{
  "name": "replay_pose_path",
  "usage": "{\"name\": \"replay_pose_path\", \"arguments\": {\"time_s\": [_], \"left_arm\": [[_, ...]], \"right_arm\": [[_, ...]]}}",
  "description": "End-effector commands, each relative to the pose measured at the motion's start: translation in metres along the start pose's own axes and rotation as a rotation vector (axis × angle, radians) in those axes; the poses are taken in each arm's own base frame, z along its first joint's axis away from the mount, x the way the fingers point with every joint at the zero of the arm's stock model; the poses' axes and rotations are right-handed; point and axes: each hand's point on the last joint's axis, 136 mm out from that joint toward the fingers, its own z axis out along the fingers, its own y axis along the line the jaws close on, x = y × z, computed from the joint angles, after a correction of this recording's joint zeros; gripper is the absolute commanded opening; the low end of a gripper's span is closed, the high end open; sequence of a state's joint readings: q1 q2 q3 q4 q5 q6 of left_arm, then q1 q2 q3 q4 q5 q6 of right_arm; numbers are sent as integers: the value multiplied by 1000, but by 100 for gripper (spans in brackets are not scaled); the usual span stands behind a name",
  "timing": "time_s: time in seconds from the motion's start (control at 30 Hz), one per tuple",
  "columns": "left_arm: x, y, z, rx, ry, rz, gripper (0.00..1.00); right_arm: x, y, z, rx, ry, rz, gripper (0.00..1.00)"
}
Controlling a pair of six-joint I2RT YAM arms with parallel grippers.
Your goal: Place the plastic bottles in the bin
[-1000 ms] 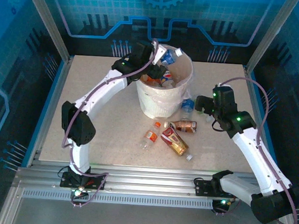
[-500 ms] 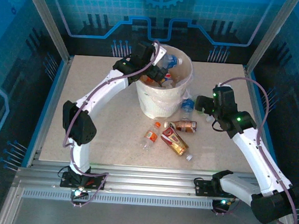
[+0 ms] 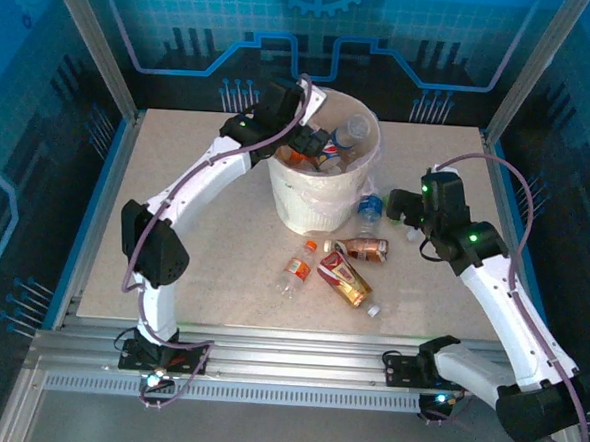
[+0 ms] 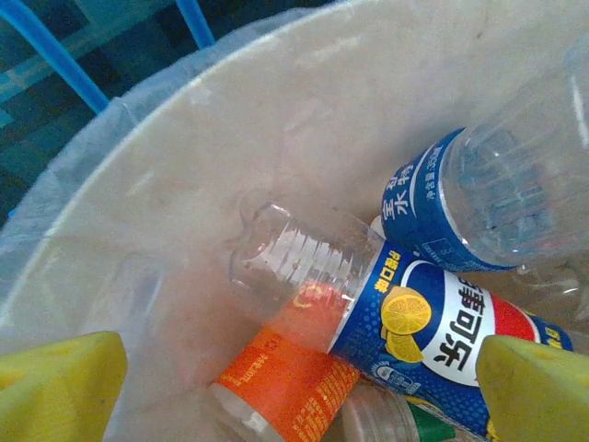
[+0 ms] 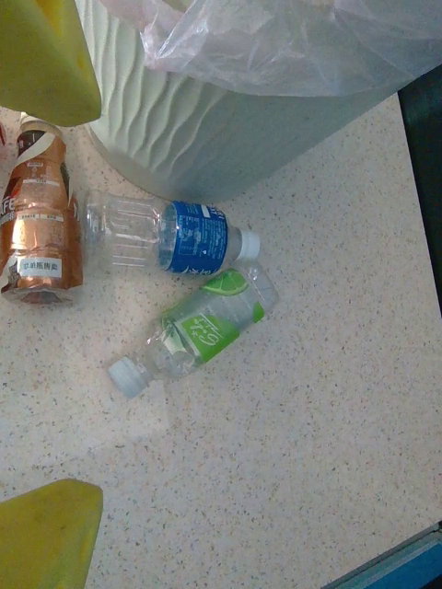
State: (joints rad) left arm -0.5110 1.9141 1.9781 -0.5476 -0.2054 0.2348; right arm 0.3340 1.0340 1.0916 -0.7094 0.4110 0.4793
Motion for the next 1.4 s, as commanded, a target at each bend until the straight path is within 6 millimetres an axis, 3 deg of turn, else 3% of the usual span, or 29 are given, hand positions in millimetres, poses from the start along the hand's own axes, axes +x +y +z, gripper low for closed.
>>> {"name": "replay_pose_path", "arguments": {"time_s": [0.0,0.13,0.27,0.43,0.63,0.77,1.03,1.37], "left_arm": [[-38,1,-55,-5,-120,-34,99],[-39,-10,-82,6,-150,-54,99],[-26,-21,-111,36,-167,-122,99],[7,-34,-148,85,-215,-233,99],[59,-55,-172,161,-208,-344,98],[104,-75,-166,188,-118,-384,96],[199,-125,-129,241,66,-439,95],[259,-153,-99,259,230,-416,92]], "right_arm": [[2,-1,-6,2,-8,7,100],[1,-2,-8,5,-13,7,100],[1,-4,-9,8,-18,9,100],[2,-7,-11,19,-21,15,100],[4,-12,-13,42,-21,21,100],[7,-16,-13,55,-22,31,100],[11,-21,-12,81,-17,48,100],[17,-25,-9,101,-4,58,100]]}}
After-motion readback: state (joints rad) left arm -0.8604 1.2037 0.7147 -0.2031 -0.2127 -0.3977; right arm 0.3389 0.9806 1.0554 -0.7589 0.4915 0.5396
